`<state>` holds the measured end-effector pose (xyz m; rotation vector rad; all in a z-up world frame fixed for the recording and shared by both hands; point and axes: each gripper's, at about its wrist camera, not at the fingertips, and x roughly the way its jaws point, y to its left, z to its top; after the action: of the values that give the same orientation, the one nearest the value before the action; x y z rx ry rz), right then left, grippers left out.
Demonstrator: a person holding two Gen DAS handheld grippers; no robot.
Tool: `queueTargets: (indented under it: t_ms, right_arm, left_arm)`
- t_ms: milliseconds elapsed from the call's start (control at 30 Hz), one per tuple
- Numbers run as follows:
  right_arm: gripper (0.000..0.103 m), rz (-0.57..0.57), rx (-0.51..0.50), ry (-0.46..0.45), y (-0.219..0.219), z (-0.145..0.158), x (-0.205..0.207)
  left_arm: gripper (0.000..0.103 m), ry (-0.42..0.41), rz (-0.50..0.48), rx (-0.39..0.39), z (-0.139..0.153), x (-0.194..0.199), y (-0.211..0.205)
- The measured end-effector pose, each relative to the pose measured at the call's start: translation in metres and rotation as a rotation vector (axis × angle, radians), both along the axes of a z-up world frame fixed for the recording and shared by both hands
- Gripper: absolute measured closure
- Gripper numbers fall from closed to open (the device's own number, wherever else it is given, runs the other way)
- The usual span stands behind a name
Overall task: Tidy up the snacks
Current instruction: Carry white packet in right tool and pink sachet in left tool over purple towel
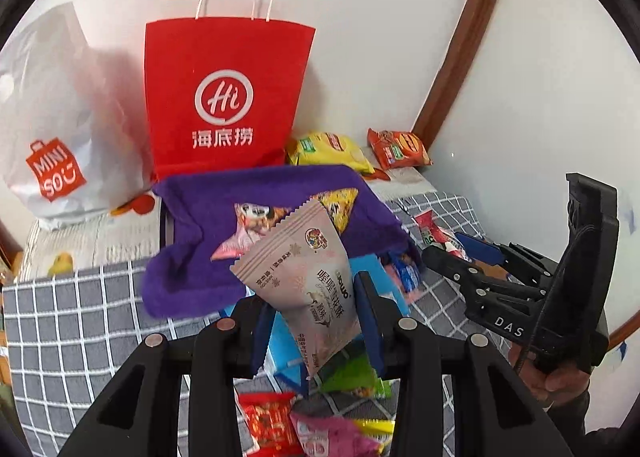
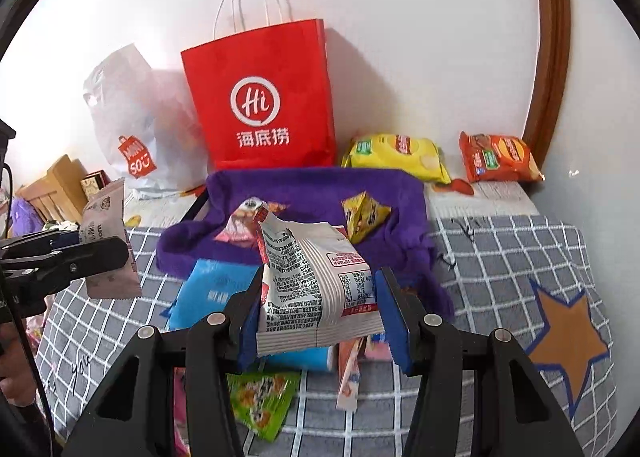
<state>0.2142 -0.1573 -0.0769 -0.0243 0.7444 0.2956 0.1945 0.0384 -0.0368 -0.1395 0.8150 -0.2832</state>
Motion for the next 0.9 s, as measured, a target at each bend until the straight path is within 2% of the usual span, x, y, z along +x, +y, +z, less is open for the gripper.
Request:
queueTargets:
  t_ms: [400, 900]
  right_arm:
    - [0.051, -0.022, -0.005, -0.058, 0.008, 0.024, 0.053]
    - [0.051, 0.048, -0.017, -0.051, 0.046, 0.017, 0.114]
  left_arm:
    - [0.066, -0.024, 0.024, 0.009, 0.013, 0.049, 0.011]
    - [0.066, 0.01, 0.058, -0.016, -0.006, 0.113, 0.023]
